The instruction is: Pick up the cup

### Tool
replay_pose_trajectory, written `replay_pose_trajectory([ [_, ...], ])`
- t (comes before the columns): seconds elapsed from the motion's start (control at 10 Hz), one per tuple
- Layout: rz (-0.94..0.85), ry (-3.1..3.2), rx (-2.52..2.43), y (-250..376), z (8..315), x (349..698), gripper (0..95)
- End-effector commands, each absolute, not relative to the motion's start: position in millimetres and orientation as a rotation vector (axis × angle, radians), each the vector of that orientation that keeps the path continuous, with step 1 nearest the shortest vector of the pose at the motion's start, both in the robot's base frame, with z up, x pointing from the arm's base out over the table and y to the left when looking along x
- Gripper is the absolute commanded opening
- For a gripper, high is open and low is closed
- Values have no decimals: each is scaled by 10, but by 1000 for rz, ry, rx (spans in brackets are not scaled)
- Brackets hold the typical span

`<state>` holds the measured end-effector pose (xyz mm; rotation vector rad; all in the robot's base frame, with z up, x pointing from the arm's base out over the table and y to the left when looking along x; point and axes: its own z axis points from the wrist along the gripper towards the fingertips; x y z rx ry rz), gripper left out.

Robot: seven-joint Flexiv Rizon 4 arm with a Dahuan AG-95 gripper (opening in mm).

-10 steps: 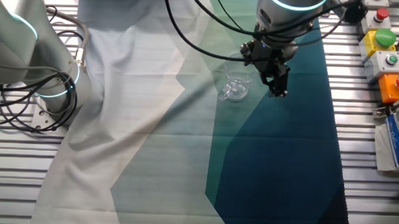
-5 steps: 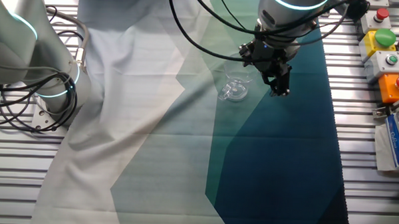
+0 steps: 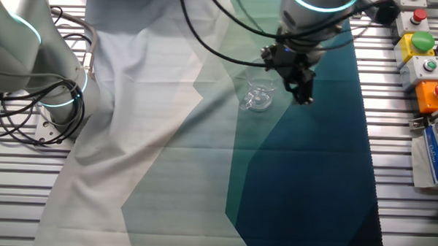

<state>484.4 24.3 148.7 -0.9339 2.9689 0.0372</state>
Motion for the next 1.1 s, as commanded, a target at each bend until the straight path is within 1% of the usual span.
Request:
replay_pose_trajectory([
  [0.1, 41, 2976, -905, 374, 1442, 4765, 950],
  [0.4, 40, 2974, -902, 441, 1412, 4699, 950],
  [1.1, 61, 2938, -902, 487, 1265, 4698, 950],
])
